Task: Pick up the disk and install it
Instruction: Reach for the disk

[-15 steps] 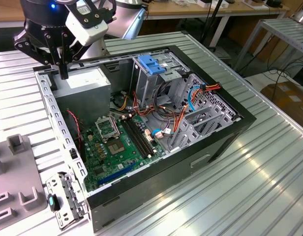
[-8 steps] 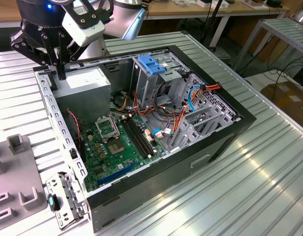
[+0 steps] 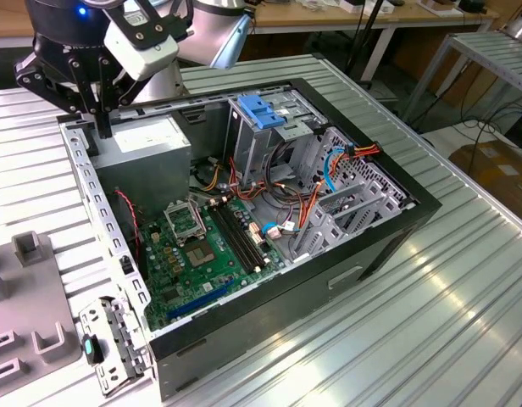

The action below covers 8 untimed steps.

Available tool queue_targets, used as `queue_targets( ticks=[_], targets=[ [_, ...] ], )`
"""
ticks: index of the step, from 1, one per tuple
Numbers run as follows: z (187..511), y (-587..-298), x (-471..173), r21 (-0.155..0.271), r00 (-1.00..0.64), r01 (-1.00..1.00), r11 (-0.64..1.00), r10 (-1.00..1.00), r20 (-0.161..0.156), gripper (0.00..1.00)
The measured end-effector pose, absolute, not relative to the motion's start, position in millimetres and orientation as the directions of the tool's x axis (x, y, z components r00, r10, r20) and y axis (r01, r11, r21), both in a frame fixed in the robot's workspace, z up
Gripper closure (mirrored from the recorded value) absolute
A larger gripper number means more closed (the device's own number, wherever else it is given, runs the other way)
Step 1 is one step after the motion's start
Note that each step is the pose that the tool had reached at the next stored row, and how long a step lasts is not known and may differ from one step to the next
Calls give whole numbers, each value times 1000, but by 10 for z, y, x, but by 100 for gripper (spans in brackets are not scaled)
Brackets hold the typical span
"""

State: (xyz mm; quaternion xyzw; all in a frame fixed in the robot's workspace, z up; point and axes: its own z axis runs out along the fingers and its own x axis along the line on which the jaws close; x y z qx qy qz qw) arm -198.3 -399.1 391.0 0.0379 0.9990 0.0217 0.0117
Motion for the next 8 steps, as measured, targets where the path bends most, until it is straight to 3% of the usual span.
queue_targets(
  ticks=[8],
  targets=[
    [3909, -3991, -2012, 44, -997, 75, 996, 76, -22, 89]
  ],
)
